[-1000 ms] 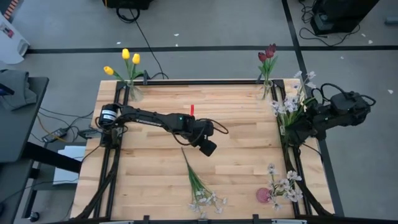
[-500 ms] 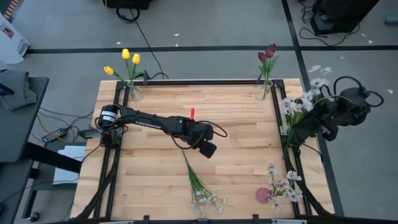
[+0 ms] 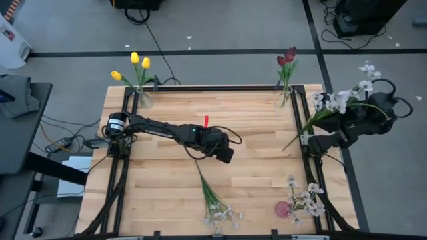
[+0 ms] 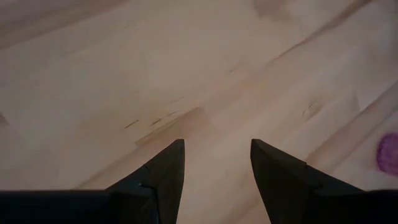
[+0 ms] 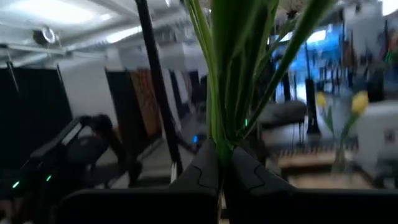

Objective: Sort flowers into vase by color
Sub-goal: Put the top white flowers into the purple vase

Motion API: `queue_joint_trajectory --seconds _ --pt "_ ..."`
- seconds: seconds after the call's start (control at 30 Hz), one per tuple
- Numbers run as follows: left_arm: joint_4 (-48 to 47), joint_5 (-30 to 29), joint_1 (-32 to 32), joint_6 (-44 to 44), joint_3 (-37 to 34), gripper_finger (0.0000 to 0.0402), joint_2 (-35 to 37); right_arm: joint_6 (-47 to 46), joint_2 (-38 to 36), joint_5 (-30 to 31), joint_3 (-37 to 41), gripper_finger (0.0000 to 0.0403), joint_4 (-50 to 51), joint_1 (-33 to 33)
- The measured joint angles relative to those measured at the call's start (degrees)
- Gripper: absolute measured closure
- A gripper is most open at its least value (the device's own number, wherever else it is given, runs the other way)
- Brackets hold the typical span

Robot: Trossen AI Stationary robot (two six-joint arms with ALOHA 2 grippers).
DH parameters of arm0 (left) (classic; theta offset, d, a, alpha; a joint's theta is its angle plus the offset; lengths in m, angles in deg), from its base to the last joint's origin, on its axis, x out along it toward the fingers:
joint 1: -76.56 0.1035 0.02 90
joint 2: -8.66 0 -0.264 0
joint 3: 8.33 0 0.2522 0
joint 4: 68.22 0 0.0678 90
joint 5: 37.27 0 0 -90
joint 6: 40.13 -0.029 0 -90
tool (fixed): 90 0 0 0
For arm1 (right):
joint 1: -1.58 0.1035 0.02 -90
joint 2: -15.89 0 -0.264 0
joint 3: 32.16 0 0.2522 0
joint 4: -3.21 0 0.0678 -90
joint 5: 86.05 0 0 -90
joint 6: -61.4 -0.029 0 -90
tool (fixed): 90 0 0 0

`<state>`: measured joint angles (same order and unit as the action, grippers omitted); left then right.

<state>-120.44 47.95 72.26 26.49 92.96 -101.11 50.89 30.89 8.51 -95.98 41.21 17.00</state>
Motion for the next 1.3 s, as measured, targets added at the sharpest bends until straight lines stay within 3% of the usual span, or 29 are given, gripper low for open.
queue_joint_trajectory --seconds 0.17,0.5,0.87,1.3 --pt "0.17 -0.94 -0.2 1.38 0.0 0.0214 0.0 -0.54 -0.09 -4.05 6.86 0.0391 -11.29 0.34" --pt "0.1 -3.35 -2.15 1.56 0.0 0.0214 -0.02 -3.77 -1.18 -11.78 7.81 0.0391 -6.43 4.13" --pt "-0.52 -5.68 -3.45 2.49 0.0 0.0214 -0.04 -3.42 -1.18 -8.96 15.17 0.0391 -17.6 10.08" --pt "-1.66 -6.0 -3.43 1.14 0.0 0.0214 -0.04 -4.51 -1.2 -3.61 15.45 0.0391 -13.28 20.37"
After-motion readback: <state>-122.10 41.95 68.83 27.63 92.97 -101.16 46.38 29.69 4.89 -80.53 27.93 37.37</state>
